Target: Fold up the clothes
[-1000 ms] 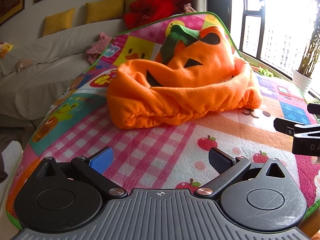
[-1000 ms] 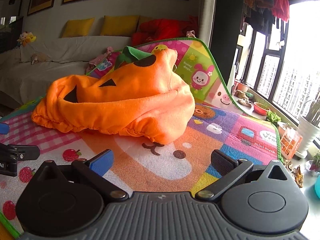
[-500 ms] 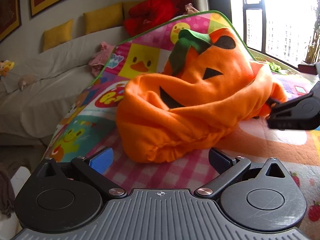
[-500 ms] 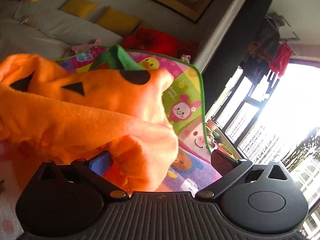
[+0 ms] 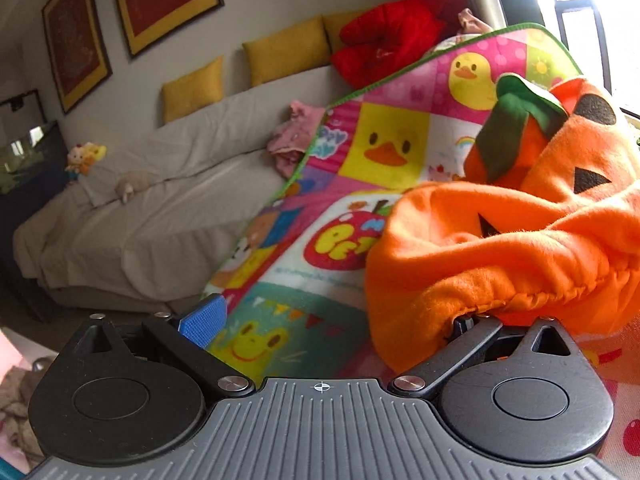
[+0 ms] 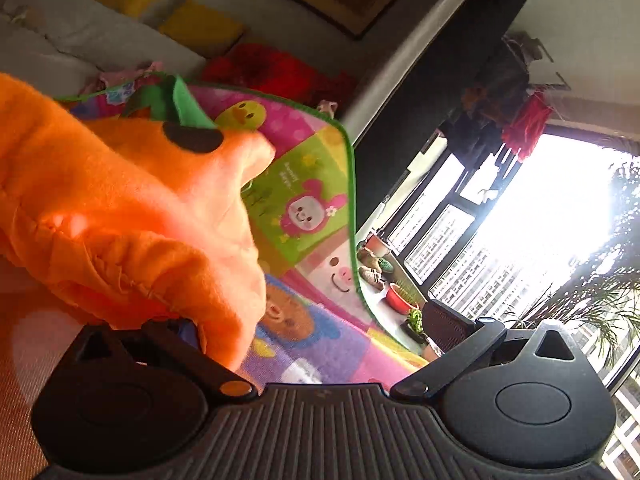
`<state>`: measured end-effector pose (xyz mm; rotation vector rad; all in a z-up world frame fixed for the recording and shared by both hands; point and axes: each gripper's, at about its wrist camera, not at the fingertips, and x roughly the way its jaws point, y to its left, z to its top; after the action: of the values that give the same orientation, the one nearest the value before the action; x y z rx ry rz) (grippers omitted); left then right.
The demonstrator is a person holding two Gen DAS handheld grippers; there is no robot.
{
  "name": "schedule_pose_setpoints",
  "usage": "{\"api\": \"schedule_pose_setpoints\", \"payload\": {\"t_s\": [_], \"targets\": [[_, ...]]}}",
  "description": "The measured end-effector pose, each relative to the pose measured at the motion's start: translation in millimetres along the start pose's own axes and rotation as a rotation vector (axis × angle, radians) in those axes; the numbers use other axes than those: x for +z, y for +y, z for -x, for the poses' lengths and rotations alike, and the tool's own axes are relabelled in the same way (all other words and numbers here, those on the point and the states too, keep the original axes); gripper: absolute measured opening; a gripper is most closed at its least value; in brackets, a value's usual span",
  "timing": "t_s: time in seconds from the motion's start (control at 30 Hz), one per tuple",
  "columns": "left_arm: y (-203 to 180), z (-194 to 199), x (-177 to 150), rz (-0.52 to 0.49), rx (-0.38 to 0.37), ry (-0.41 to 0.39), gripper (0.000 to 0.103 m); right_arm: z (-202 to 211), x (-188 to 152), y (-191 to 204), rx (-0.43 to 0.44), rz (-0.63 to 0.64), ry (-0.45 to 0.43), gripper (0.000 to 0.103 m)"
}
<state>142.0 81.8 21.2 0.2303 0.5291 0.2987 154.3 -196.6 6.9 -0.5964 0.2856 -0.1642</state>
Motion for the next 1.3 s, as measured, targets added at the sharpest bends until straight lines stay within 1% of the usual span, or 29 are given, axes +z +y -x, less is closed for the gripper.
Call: {"api": "schedule_pose_setpoints", "payload": {"t_s": [0.07,0.2,0.3,0.37,0.4,0.47,0.53,0.6,0.67,0.7,0.77,0.83,0.87,0.93,1.0,1.03,1.07,1.13,1.17,1.23,1.3], "targets": [[7.7,18.0,8.2,-0.018,0.001,-0.047,0.103,19.3,8.2,-23.0,-0.010,-0.037,-0.046,0.103],[19.5,74.8,20.8,-0.055,-0.036,-0.145,0.103,74.3,7.0,-70.7,0.037,-0.081,-0.080,0.103],[20.3,120.0,18.4,-0.086,-0.101,-0.182,0.103,115.6,6.1,-106.5,0.073,-0.115,-0.105,0.103],[20.2,149.0,15.8,-0.109,-0.145,-0.202,0.103,131.1,-11.6,-112.2,0.099,-0.125,-0.086,0.103],[18.1,157.7,11.0,-0.128,-0.174,-0.192,0.103,138.9,-20.5,-115.0,0.112,-0.130,-0.076,0.103],[14.4,165.5,-0.9,-0.152,-0.238,-0.148,0.103,142.5,-40.7,-108.4,0.196,-0.118,-0.021,0.103],[9.7,165.0,-14.1,-0.173,-0.323,-0.080,0.103,146.1,-61.0,-101.8,0.281,-0.106,0.034,0.103],[4.2,161.4,-28.2,-0.196,-0.417,-0.021,0.103,152.1,-76.6,-97.7,0.358,-0.112,0.059,0.103],[1.4,156.5,-38.4,-0.215,-0.483,0.014,0.103,157.8,-79.4,-104.3,0.414,-0.132,0.038,0.103],[1.9,154.2,-41.9,-0.215,-0.499,0.023,0.103,161.2,-78.3,-110.0,0.443,-0.147,0.020,0.103],[7.8,153.4,-42.7,-0.193,-0.528,0.021,0.103,166.7,-73.4,-125.4,0.508,-0.195,-0.026,0.103],[21.4,154.0,-34.9,-0.121,-0.572,0.018,0.103,170.8,-65.8,-144.8,0.582,-0.261,-0.079,0.103],[29.1,154.0,-29.3,-0.079,-0.606,0.018,0.103,173.7,-61.4,-158.8,0.603,-0.317,-0.122,0.103],[43.6,153.5,-16.2,0.004,-0.678,-0.001,0.103,171.2,-51.0,-177.6,0.594,-0.436,-0.174,0.103],[51.2,153.3,-1.2,0.066,-0.689,-0.032,0.103,158.5,-45.2,-190.6,0.605,-0.577,-0.161,0.103],[53.3,150.8,7.4,0.094,-0.681,-0.045,0.103,143.6,-42.5,-192.6,0.643,-0.654,-0.114,0.103],[52.6,147.9,14.3,0.117,-0.675,-0.055,0.103,126.4,-41.4,-191.0,0.699,-0.714,-0.054,0.103],[45.0,138.9,23.2,0.157,-0.692,-0.062,0.103,85.0,-42.2,-173.1,0.830,-0.802,0.083,0.103],[36.6,131.5,24.3,0.171,-0.712,-0.047,0.103,67.4,-43.5,-159.9,0.864,-0.812,0.154,0.103],[16.2,115.4,23.0,0.185,-0.755,-0.004,0.103,39.2,-42.4,-125.6,0.874,-0.762,0.264,0.103],[-8.4,96.5,13.7,0.164,-0.779,0.054,0.103,25.5,-42.6,-92.8,0.867,-0.685,0.315,0.103]]}}
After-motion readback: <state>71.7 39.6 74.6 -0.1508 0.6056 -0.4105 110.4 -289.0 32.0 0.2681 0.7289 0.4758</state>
